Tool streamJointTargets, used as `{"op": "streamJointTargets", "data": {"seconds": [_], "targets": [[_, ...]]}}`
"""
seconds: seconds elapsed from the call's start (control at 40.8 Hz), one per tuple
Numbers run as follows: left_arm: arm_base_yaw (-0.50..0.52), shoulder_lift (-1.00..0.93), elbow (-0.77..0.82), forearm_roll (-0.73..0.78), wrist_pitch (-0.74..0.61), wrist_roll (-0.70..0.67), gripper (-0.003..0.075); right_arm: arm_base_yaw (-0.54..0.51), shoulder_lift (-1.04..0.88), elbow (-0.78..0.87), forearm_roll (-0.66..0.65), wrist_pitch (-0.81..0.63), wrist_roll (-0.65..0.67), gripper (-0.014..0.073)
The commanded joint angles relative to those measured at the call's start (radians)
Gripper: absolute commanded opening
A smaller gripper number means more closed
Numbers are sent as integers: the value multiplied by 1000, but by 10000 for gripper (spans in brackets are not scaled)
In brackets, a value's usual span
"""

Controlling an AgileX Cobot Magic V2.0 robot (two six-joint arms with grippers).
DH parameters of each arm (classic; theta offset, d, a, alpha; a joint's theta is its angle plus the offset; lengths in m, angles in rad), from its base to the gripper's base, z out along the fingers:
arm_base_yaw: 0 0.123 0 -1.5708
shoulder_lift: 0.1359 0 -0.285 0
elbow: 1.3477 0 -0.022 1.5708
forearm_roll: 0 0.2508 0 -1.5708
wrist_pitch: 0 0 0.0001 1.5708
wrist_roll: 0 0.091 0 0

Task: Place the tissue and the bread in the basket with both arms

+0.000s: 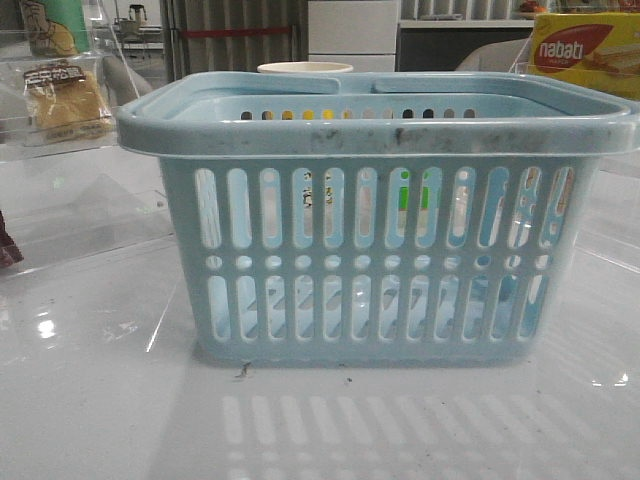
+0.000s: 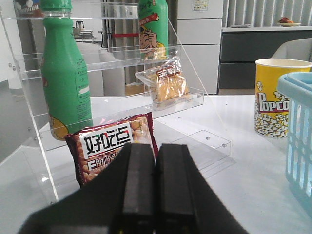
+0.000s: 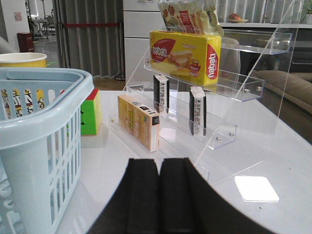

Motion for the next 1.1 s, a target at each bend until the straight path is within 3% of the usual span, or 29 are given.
{"op": "streamJointTargets", "data": {"seconds": [0.0, 0.809, 1.078], "targets": [[-3, -17, -1, -7, -85, -3, 91, 2, -19, 2, -10, -88, -3, 58], [-3, -17, -1, -7, -85, -3, 91, 2, -19, 2, -10, -87, -4, 58], [-3, -17, -46, -5, -165, -3, 91, 2, -18, -49, -10, -68, -4, 58]]}}
